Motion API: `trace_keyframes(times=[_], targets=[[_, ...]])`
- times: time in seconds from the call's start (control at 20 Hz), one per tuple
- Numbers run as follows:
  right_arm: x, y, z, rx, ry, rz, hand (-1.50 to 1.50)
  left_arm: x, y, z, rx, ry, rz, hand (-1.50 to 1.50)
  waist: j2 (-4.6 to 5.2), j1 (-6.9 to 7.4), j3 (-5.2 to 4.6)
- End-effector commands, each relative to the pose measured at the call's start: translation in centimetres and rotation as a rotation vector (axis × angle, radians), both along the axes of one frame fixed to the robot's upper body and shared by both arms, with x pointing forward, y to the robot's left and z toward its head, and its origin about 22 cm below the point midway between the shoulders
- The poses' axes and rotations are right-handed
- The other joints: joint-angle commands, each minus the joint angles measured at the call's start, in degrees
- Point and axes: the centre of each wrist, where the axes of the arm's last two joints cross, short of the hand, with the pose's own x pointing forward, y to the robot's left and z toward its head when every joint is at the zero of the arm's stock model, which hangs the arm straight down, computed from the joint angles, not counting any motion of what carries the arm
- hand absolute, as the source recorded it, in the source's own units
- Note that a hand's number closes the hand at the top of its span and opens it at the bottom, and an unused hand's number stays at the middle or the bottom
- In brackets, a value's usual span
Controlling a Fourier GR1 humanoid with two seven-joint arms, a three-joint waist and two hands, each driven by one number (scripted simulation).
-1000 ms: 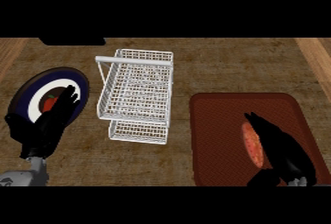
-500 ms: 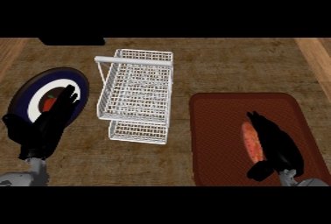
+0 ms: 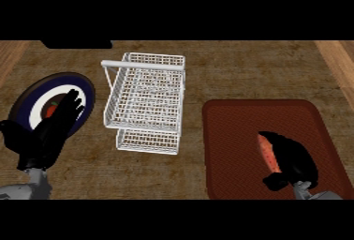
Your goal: Pick the sweet potato from the tray and place it in the tiered basket
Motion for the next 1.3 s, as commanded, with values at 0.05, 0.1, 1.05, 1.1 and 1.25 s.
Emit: trace_keyframes(times=[0.05, 0.1, 1.05, 1.1, 1.25], targets=[[0.3, -1.3, -1.2, 0.046, 0.122, 0.043, 1.50, -0.3, -1.0, -1.0, 0.001, 0.009, 0.004, 0.00, 0.07, 0.07, 0.07], [-0.9, -0.9, -0.6, -0.012, 0.122, 0.069, 1.50, -1.9, 0.3, -0.5, 0.014, 0.024, -0.001, 0.00, -0.03, 0.15, 0.07], [6.0, -8.8, 3.5, -0.133, -0.340, 0.293, 1.50, -0.6, 1.3, 0.2, 0.008, -0.001, -0.013, 0.00, 0.04, 0.32, 0.11], [7.1, -8.6, 4.4, -0.084, -0.408, 0.284, 1.50, -0.4, 0.4, 0.6, 0.000, 0.007, -0.011, 0.00, 0.07, 0.53, 0.15], [6.9, -6.4, 6.8, 0.091, -0.572, 0.286, 1.50, -0.6, 0.3, -0.5, 0.017, 0.001, 0.008, 0.00, -0.23, -0.43, 0.08]])
